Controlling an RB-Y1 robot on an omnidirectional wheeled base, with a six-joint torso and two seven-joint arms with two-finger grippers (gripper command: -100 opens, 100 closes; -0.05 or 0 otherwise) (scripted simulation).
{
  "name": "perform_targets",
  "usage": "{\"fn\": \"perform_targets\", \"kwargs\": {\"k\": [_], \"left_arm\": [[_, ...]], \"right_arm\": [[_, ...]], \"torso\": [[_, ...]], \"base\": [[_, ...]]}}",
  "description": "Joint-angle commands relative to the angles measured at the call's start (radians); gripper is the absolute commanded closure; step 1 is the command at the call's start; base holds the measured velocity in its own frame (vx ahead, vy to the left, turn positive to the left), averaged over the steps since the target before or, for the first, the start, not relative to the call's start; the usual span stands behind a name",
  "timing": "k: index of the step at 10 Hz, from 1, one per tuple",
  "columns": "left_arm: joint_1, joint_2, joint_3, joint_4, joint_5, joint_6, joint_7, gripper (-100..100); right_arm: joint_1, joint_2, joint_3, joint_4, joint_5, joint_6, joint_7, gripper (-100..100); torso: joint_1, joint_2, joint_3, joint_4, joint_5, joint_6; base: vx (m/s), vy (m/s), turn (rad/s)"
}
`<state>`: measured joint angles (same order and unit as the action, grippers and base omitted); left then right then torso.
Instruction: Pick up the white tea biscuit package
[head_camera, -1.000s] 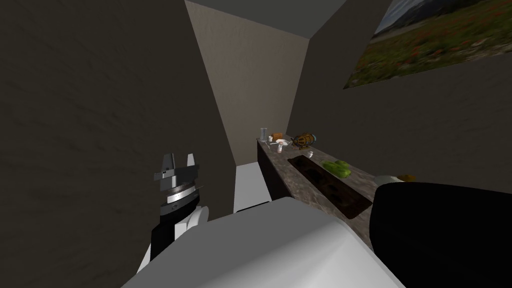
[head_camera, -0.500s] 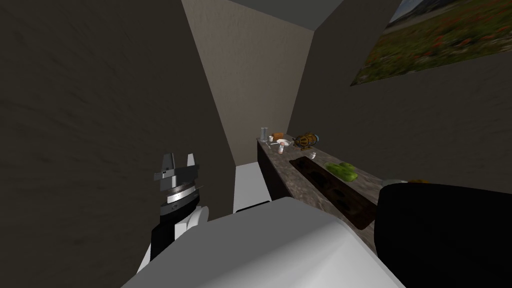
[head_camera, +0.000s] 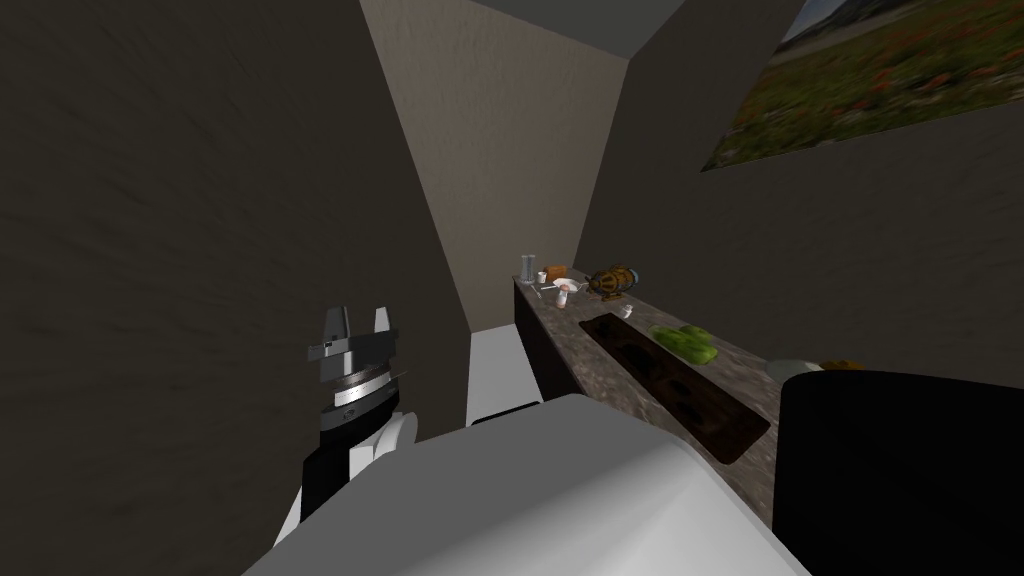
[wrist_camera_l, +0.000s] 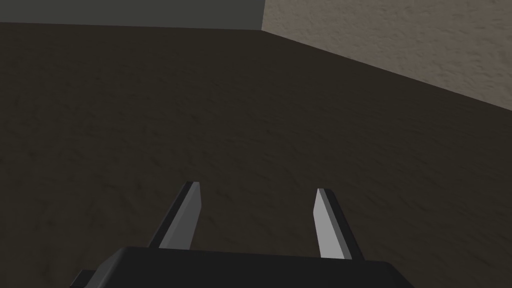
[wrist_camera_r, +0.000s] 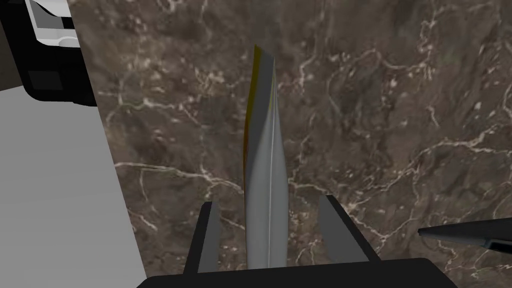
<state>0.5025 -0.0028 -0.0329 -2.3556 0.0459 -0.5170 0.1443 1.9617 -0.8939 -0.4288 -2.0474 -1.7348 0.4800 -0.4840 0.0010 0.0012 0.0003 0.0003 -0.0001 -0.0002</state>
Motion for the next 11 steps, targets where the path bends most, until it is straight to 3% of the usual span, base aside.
{"fn": "perform_targets", "kwargs": {"k": [1,4,5,6,9,10,11], "left_arm": [[0.0,0.0,0.0,0.0,0.0,0.0,0.0,0],[0.0,0.0,0.0,0.0,0.0,0.0,0.0,0],[0.0,0.0,0.0,0.0,0.0,0.0,0.0,0],[0.0,0.0,0.0,0.0,0.0,0.0,0.0,0],[0.0,0.0,0.0,0.0,0.0,0.0,0.0,0],[0.0,0.0,0.0,0.0,0.0,0.0,0.0,0],[0.0,0.0,0.0,0.0,0.0,0.0,0.0,0]], "right_arm": [[0.0,0.0,0.0,0.0,0.0,0.0,0.0,100],[0.0,0.0,0.001,0.0,0.0,0.001,0.0,100],[0.0,0.0,0.001,0.0,0.0,0.001,0.0,0],[0.039,-0.006,-0.028,-0.028,-0.019,-0.004,-0.004,100],[0.112,-0.019,-0.08,-0.076,-0.06,-0.009,-0.009,100],[0.096,-0.015,-0.069,-0.065,-0.052,-0.007,-0.004,100],[0.099,-0.015,-0.07,-0.067,-0.053,-0.008,-0.005,0]], "torso": [[0.0,0.0,0.0,0.0,0.0,0.0],[-0.001,0.001,0.0,0.0,0.0,0.0],[-0.001,0.001,0.0,0.0,0.0,0.0],[-0.001,0.001,0.0,0.0,0.0,0.0],[0.0,0.002,0.001,0.0,0.001,-0.001],[0.0,0.002,0.001,0.0,0.001,0.0],[0.0,0.001,0.001,0.0,0.001,0.0]], "base": [[0.0,0.0,0.0],[0.0,0.0,0.0],[0.0,0.0,0.0],[-0.02,-0.002,0.022],[-0.034,-0.001,0.022],[-0.014,0.0,0.004],[0.0,0.0,0.0]]}}
